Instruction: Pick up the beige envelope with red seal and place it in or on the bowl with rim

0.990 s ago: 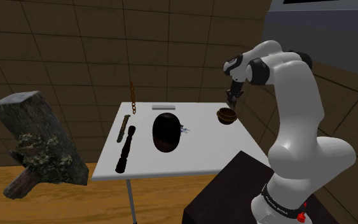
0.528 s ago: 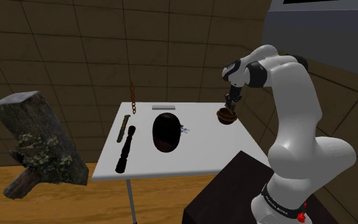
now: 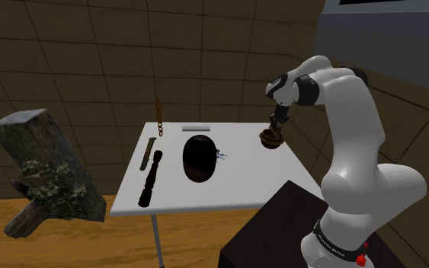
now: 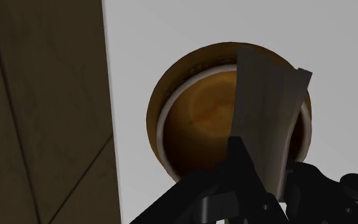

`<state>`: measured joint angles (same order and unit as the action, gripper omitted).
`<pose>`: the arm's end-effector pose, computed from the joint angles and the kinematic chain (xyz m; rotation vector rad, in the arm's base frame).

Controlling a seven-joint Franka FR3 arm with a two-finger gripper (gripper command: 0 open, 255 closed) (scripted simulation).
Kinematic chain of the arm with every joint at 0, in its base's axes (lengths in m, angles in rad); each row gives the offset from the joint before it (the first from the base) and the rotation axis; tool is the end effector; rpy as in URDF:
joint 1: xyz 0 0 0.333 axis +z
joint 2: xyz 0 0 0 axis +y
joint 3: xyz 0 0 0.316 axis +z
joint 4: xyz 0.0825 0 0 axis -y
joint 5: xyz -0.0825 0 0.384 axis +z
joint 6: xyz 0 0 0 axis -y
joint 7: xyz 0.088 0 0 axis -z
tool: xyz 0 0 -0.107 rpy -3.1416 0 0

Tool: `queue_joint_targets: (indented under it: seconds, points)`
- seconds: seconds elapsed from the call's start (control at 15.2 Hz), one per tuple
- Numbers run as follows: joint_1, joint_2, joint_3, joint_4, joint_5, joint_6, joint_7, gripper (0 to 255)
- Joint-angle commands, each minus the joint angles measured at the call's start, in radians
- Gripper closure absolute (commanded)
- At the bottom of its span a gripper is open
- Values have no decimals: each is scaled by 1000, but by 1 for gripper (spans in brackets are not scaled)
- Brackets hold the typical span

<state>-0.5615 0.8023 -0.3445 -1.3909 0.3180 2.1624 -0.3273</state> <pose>0.5020 -0.5345 0.2500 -2.9700 1.0078 -0.0441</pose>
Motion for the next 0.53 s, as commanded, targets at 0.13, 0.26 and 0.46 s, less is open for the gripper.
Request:
queue_joint_targets:
  seconds: [0.13, 0.26, 0.46]
  points:
    - [0, 0, 0, -1, 0, 0, 0, 0]
    - [0, 0, 0, 0, 0, 0, 0, 0]
    - [2, -19, -5, 1, -6, -21, 3, 0]
